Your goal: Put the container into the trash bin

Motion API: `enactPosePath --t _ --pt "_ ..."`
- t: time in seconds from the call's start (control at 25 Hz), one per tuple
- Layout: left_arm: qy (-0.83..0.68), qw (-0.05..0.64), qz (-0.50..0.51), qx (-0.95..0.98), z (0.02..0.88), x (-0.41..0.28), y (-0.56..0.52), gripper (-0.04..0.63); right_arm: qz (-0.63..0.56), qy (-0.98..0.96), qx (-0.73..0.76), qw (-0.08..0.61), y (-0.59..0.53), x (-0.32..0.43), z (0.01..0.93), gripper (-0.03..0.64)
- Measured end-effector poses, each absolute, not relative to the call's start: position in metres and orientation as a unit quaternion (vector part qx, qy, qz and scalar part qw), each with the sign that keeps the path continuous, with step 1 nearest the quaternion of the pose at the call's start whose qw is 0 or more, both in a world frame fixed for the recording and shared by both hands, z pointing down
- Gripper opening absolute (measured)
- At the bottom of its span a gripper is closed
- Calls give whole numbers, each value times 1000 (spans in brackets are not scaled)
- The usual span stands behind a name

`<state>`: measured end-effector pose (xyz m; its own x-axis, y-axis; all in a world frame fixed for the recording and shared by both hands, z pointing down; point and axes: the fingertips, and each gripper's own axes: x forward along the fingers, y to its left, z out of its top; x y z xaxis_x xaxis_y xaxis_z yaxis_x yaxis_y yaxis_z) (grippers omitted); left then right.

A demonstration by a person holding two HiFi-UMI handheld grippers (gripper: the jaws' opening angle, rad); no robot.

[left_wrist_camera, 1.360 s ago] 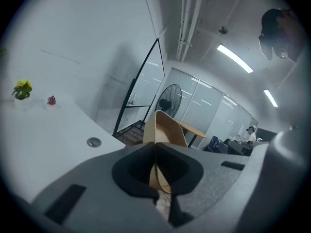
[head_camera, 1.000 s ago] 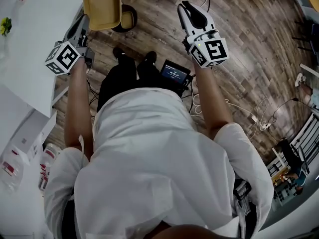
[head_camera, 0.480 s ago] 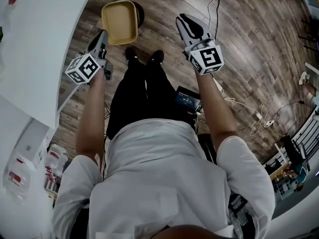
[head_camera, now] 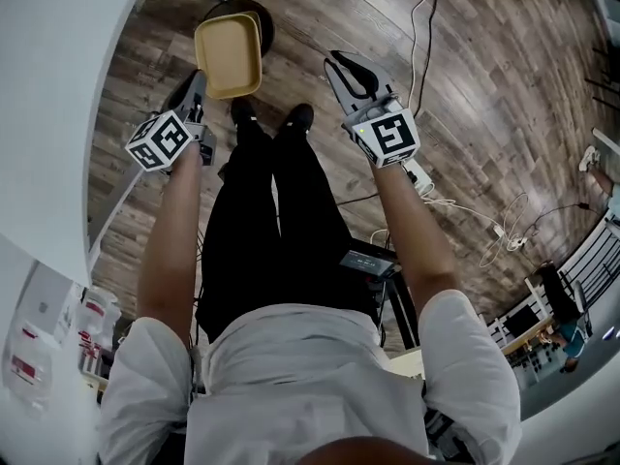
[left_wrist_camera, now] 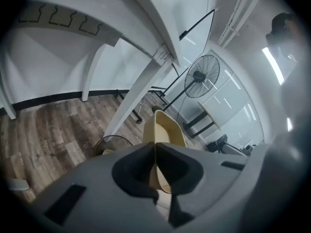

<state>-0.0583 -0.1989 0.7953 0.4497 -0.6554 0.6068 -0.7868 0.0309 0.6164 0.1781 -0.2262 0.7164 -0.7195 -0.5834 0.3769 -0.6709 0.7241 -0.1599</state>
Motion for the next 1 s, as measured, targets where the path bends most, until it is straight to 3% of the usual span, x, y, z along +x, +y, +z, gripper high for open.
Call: enactPosePath --t 0.64,1.0 --pt "-533 548 99 636 988 -90 -208 20 148 -924 319 153 -276 141 837 72" --pt "-547 570 88 607 1047 -88 -216 20 153 -924 326 127 -294 124 867 72"
